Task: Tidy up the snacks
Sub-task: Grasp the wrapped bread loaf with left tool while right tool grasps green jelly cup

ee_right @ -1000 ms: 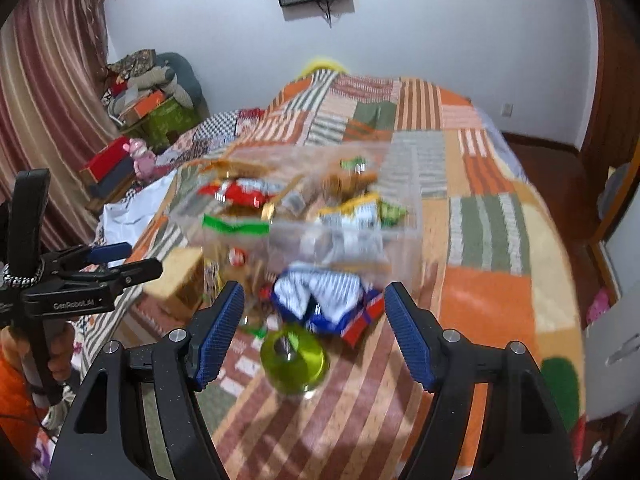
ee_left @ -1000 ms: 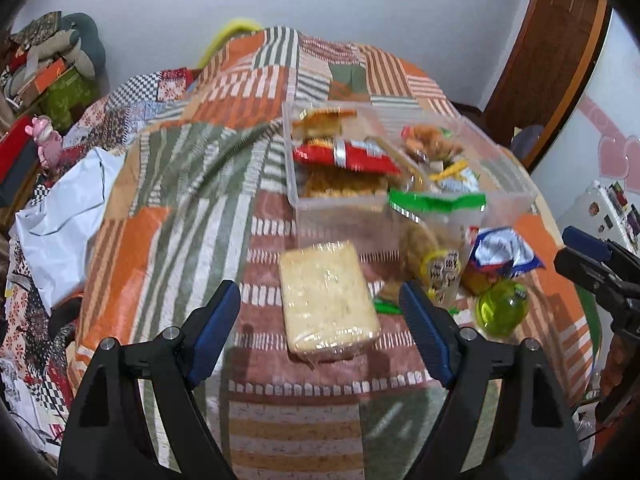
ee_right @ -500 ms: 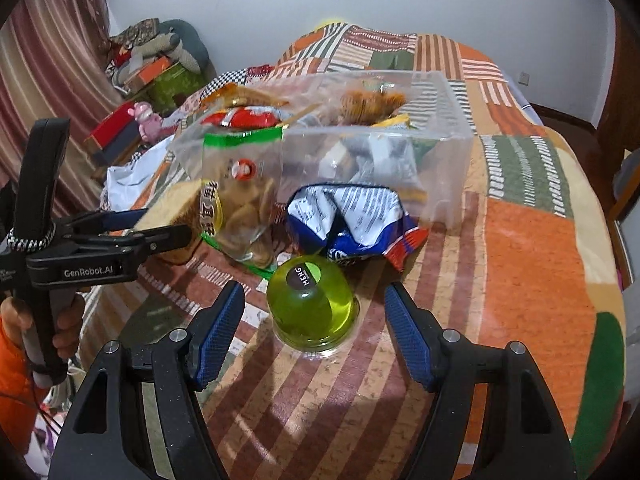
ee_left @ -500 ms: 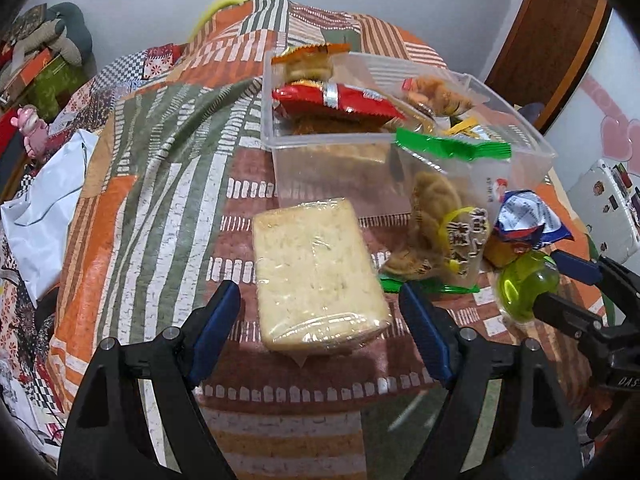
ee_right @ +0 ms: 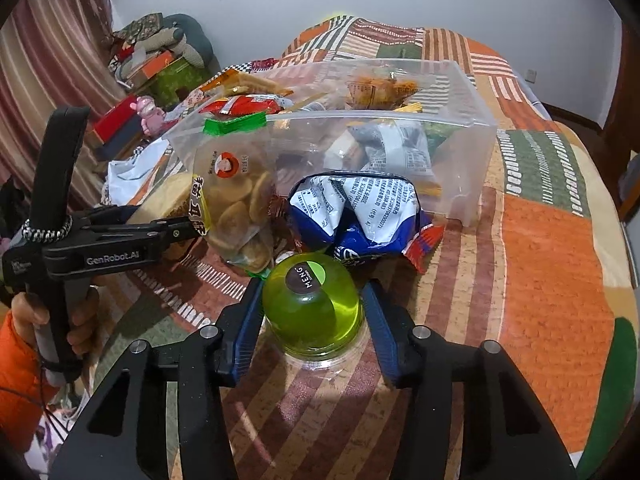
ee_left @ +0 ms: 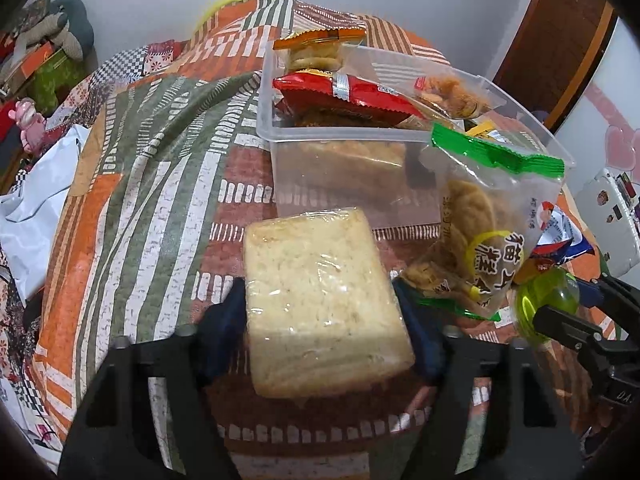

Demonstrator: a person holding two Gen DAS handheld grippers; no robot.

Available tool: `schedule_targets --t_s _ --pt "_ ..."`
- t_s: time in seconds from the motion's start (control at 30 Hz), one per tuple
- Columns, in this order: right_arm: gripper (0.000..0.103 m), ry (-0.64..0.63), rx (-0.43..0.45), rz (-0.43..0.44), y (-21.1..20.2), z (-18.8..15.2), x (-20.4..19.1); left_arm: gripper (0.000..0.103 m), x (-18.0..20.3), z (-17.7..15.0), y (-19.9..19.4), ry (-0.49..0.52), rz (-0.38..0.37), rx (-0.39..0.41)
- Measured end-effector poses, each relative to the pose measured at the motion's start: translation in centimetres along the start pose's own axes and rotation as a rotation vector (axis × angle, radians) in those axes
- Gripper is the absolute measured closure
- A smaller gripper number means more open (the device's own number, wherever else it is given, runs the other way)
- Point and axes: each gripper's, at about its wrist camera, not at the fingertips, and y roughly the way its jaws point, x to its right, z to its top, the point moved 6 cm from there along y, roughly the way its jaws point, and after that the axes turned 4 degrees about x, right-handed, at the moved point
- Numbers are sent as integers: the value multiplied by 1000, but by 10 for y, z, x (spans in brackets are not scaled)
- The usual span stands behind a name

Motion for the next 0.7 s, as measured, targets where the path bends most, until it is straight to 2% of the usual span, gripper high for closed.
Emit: schedule_targets --t_s 0.03,0.13,0.37,0.7 --pt "57 -4 1 -2 0 0 0 45 0 0 -2 -1 -2 5" --pt "57 -9 3 -4 -1 0 -1 47 -2 -2 -6 -8 15 19" --pt "60 -30 5 10 -8 0 -8 48 -4 -6 -21 -5 32 38" --pt "60 -35 37 31 -22 2 -16 48 5 3 -58 20 17 114"
